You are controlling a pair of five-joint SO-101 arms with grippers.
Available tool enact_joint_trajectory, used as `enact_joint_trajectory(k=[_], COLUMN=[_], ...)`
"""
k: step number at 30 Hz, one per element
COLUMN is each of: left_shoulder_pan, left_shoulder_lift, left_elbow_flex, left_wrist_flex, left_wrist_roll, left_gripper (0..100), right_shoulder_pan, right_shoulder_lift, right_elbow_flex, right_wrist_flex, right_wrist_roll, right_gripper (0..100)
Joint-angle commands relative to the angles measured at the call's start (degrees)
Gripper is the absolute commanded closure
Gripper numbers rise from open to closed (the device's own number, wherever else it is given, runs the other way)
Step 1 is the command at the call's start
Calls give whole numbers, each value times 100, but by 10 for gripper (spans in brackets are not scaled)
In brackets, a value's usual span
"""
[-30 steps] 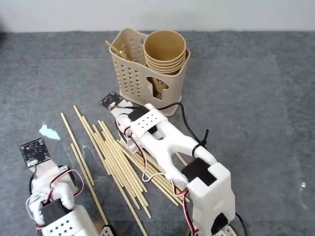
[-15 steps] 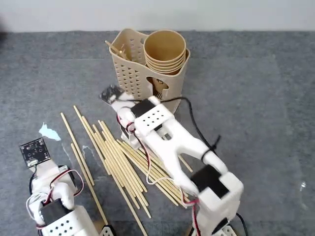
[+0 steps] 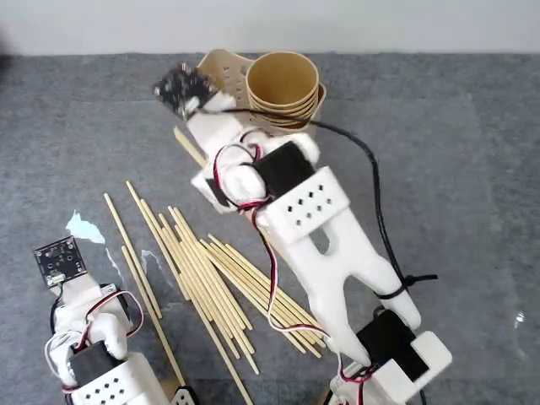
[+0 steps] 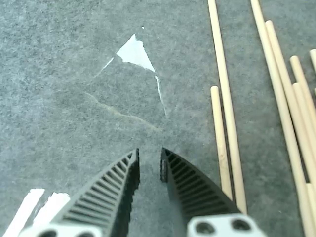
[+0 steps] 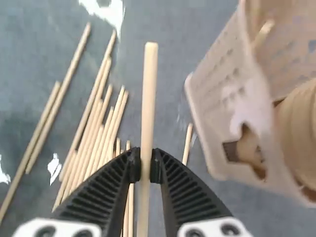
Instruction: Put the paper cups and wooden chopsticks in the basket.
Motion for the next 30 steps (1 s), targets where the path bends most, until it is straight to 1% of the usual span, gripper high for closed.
enact_joint_trajectory(k=[1,5,13,21,27,30], left_shoulder_pan=[-35,-35,-35,-35,-35,-35], left_shoulder_lift=[-18,-18,-18,-18,-18,-18], left_elbow_flex=[-84,-84,-84,-84,-84,-84], left_wrist_flex=[-26,-26,-26,-26,-26,-26], left_wrist_roll=[-35,-35,-35,-35,-35,-35], left_gripper=[922,922,922,922,922,922], right_shoulder_pan=[40,48,110,743,1015,1042], right_shoulder_lift=[-347,-347,-119,505,1165,1411], right_elbow_flex=[-1020,-1327,-1327,-1327,-1327,-1327], right_wrist_flex=[-224,-989,-3336,-5209,-6000,-6062], right_wrist_roll=[70,70,70,70,62,26], right_gripper=[991,991,990,990,990,990])
